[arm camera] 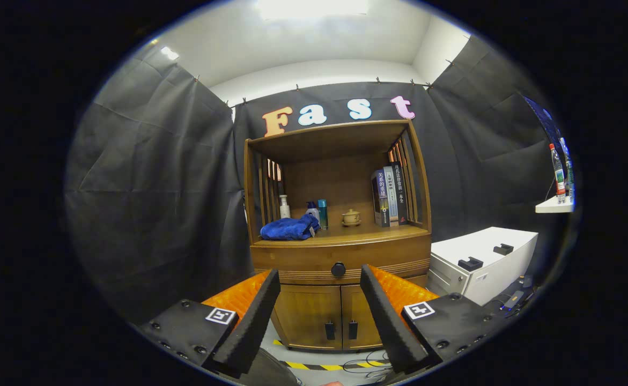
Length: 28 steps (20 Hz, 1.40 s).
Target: Pull open the drawer, take out the items inside it, and place them on the countertop above the cabinet.
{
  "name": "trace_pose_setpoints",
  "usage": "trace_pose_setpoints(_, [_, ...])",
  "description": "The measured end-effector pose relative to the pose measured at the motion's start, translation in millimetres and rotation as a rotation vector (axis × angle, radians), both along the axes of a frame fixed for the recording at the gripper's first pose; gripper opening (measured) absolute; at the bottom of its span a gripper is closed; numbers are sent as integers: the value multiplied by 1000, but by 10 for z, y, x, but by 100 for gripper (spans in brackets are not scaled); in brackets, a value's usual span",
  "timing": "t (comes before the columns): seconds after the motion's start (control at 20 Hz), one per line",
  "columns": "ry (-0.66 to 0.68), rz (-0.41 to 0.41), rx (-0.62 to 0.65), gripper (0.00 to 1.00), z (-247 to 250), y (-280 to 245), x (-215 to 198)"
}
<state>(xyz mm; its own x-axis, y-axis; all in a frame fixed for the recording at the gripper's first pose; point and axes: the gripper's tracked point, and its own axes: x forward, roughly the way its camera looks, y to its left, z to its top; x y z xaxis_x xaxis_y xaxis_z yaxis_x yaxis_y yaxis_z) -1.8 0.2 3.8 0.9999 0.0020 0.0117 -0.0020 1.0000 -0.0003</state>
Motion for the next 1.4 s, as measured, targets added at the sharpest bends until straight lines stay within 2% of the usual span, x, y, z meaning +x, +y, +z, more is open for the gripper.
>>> trace_pose_setpoints(1.0, [17,-1,2,98,-29,36,29])
trace_pose_setpoints(1.2, [12,3,16,98,141,50,467])
trace_pose_setpoints(1.4, [-36,-20,1,98,351,6,1314])
